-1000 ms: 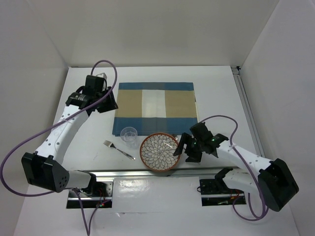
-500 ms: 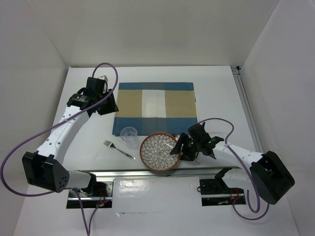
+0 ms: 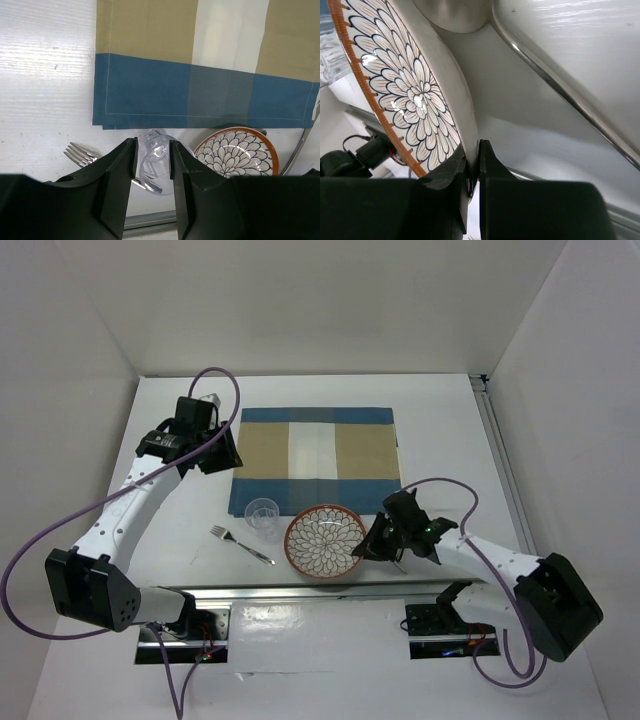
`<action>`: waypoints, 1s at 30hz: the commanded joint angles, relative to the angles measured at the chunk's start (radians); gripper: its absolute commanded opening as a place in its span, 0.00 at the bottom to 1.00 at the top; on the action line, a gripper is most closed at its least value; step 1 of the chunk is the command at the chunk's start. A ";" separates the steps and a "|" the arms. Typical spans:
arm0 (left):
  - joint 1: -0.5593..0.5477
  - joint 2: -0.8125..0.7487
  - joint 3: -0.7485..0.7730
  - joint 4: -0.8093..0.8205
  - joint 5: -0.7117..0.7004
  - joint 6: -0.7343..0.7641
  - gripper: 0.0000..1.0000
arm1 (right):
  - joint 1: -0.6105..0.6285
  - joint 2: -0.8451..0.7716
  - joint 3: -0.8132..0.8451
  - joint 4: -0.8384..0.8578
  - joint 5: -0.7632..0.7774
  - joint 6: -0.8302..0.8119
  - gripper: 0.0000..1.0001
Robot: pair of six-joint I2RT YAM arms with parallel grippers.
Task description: Set the dinner table for one person
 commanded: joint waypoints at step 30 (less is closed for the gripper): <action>0.014 -0.028 0.093 -0.014 0.001 0.033 0.48 | -0.389 0.147 0.732 -0.156 0.010 -0.276 0.00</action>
